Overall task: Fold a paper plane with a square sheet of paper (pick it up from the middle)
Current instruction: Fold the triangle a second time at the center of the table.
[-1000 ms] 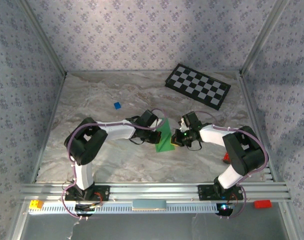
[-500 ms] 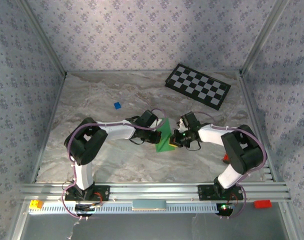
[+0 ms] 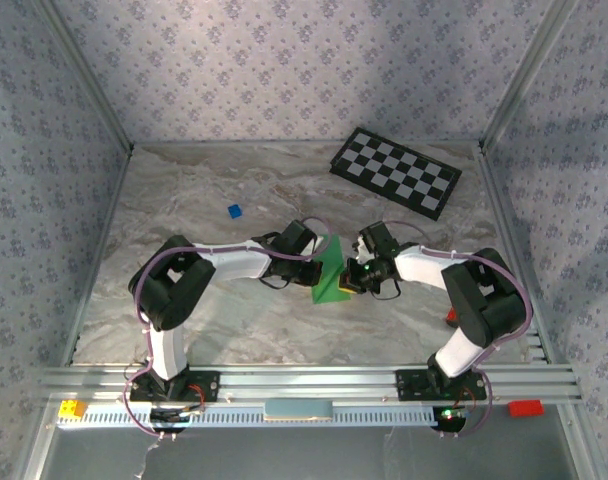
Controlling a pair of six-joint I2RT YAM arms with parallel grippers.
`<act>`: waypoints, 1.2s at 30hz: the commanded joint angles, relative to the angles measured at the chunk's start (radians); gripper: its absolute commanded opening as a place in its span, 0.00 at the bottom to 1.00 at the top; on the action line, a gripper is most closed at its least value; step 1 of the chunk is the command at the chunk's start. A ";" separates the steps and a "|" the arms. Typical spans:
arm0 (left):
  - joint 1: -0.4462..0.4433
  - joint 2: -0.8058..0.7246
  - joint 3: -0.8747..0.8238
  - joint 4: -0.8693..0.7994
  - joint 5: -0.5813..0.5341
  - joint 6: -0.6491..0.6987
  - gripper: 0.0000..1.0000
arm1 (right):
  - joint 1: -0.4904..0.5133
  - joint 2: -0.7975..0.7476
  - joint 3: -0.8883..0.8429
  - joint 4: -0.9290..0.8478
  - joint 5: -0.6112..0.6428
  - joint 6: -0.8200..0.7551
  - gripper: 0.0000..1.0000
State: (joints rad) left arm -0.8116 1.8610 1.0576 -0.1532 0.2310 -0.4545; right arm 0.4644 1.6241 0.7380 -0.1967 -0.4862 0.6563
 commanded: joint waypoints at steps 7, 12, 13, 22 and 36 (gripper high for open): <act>0.006 -0.021 0.022 -0.008 -0.062 0.018 0.00 | -0.001 0.030 -0.010 -0.076 0.061 -0.020 0.00; 0.006 -0.025 0.032 -0.009 -0.064 0.028 0.00 | -0.003 0.031 -0.012 -0.081 0.066 -0.020 0.00; 0.006 -0.025 0.038 -0.016 -0.063 0.030 0.00 | -0.005 0.032 -0.011 -0.082 0.066 -0.020 0.00; 0.005 -0.041 0.050 -0.069 0.015 0.055 0.00 | -0.011 0.024 0.002 -0.089 0.066 -0.061 0.00; 0.006 -0.025 0.079 -0.074 -0.053 0.074 0.00 | -0.013 0.027 0.000 -0.087 0.064 -0.063 0.00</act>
State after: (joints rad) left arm -0.8112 1.8530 1.1053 -0.2131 0.1951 -0.4057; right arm 0.4595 1.6241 0.7429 -0.2100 -0.4850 0.6113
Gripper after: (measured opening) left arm 0.044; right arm 0.052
